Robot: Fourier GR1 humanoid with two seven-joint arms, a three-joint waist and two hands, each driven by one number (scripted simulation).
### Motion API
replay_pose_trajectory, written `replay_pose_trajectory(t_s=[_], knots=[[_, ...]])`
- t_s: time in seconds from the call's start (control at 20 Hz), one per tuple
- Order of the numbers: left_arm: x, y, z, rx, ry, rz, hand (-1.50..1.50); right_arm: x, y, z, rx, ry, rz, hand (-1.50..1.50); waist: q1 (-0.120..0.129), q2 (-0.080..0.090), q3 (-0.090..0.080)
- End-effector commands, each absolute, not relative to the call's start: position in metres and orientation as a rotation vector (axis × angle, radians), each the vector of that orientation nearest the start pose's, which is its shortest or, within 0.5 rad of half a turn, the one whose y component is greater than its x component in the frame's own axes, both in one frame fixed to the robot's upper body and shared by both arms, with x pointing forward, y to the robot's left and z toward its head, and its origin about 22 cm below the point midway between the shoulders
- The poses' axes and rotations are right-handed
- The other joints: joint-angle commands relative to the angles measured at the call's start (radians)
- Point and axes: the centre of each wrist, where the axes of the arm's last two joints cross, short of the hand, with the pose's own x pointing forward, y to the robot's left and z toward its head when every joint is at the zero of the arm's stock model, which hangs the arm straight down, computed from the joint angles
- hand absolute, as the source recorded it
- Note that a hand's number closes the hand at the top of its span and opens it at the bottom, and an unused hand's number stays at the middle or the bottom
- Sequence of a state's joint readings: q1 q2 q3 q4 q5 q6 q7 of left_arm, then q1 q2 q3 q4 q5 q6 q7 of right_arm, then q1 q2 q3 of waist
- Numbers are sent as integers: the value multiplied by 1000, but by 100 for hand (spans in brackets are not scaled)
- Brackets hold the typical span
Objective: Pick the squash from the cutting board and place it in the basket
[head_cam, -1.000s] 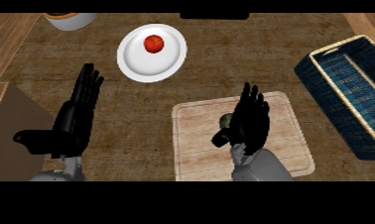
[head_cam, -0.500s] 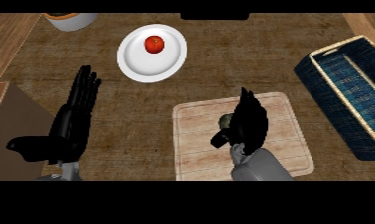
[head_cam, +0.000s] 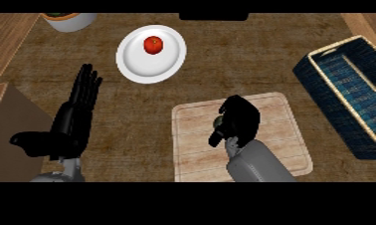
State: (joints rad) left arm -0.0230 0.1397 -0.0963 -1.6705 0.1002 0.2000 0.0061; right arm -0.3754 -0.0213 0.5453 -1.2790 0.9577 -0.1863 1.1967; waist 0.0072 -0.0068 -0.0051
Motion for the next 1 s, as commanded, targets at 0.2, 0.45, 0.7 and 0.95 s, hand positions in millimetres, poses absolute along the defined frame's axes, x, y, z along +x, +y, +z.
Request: replay_pose_trajectory(t_s=[0.2,0.45,0.7,0.95], knots=[[247,244,38,97,-1672,47,0,278,-58,16,-1094,-667,617,150,-4,5,5],[248,235,46,75,-1689,47,0,345,-94,24,-1138,-598,456,150,24,19,5],[245,225,36,33,-1698,14,0,399,-172,47,-1250,-517,276,150,77,45,5],[250,219,35,19,-1706,4,0,428,-165,84,-1327,-674,133,150,76,38,6]])
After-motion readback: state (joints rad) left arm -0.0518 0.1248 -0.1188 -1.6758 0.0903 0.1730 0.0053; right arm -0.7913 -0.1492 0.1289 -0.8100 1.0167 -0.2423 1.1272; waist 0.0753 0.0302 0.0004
